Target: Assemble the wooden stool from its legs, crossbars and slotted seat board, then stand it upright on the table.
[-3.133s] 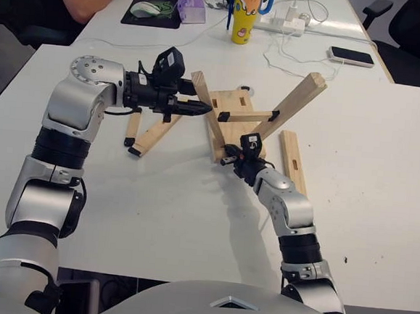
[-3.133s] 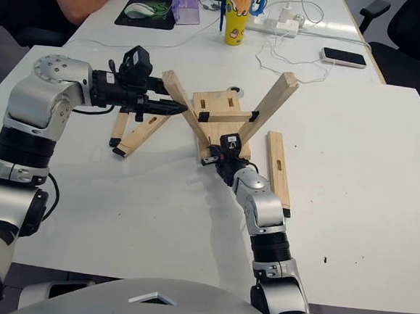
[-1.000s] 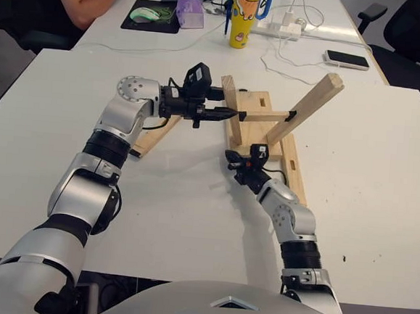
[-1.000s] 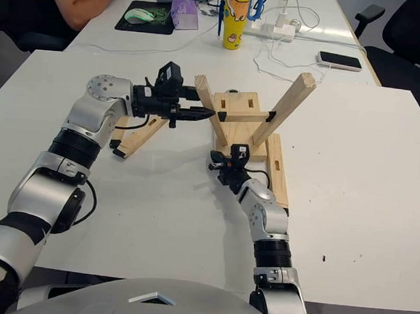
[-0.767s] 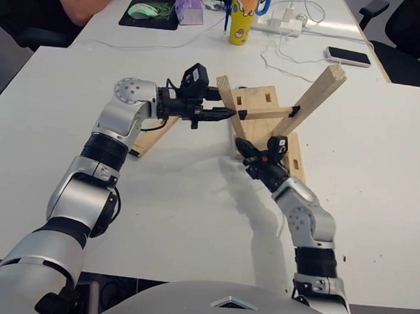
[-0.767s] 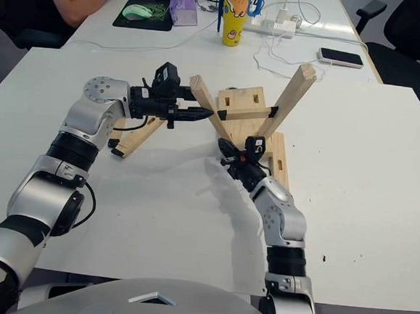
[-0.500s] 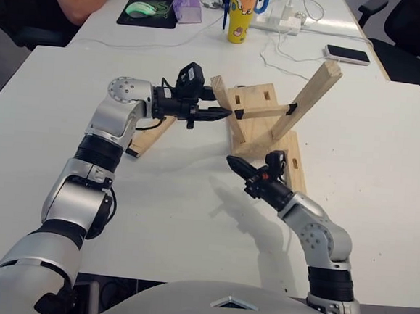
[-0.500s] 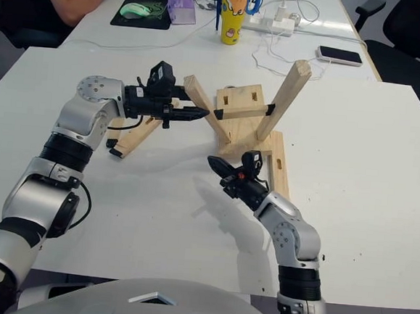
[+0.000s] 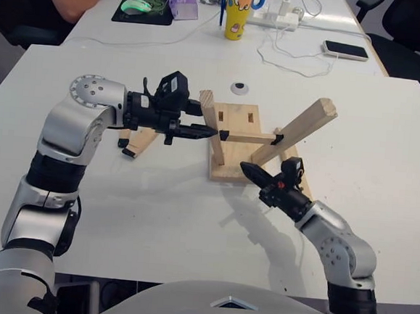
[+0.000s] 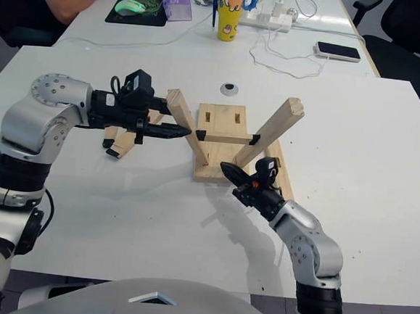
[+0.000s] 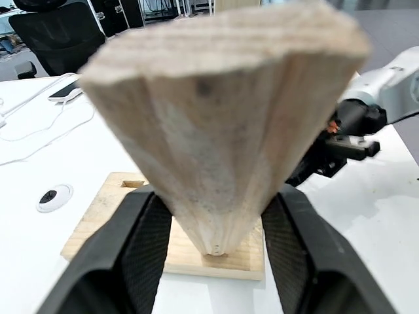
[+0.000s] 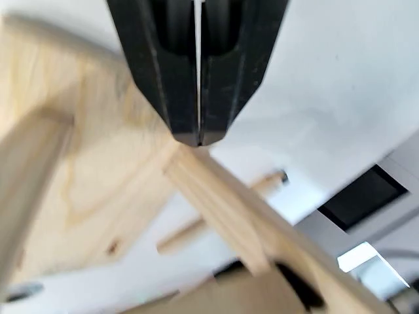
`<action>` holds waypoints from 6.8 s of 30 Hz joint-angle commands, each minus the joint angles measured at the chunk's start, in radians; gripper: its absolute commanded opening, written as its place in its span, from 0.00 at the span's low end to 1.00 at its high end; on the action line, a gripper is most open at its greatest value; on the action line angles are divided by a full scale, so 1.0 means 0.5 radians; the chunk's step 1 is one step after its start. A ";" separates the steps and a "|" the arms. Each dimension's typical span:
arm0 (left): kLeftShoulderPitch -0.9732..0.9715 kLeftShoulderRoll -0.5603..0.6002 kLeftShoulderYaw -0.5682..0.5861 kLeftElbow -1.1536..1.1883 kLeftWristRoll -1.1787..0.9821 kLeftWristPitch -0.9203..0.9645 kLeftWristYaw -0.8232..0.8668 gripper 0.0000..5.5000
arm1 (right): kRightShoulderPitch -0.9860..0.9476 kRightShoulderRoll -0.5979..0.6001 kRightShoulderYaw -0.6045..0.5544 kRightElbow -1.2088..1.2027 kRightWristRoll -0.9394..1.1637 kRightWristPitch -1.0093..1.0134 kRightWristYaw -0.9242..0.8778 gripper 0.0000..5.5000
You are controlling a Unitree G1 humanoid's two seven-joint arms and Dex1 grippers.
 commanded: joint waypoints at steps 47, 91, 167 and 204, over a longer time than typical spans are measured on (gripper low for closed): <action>-0.019 -0.146 -0.323 1.025 0.183 -0.651 0.093 0.48 | -0.375 0.037 0.525 0.692 -0.641 0.291 -0.300 0.00; -0.025 -0.440 -0.264 0.121 -0.609 0.305 1.133 0.00 | -0.366 0.122 0.458 0.944 -0.688 0.109 -0.388 0.00; 0.426 -0.965 0.366 -0.154 0.505 -0.533 2.169 0.00 | -0.901 0.491 0.476 1.182 -0.760 -0.285 -0.347 0.00; 0.448 -0.960 0.230 -0.440 0.820 -0.369 2.204 0.00 | -0.956 0.408 -0.424 0.046 -0.754 -0.593 -1.130 0.00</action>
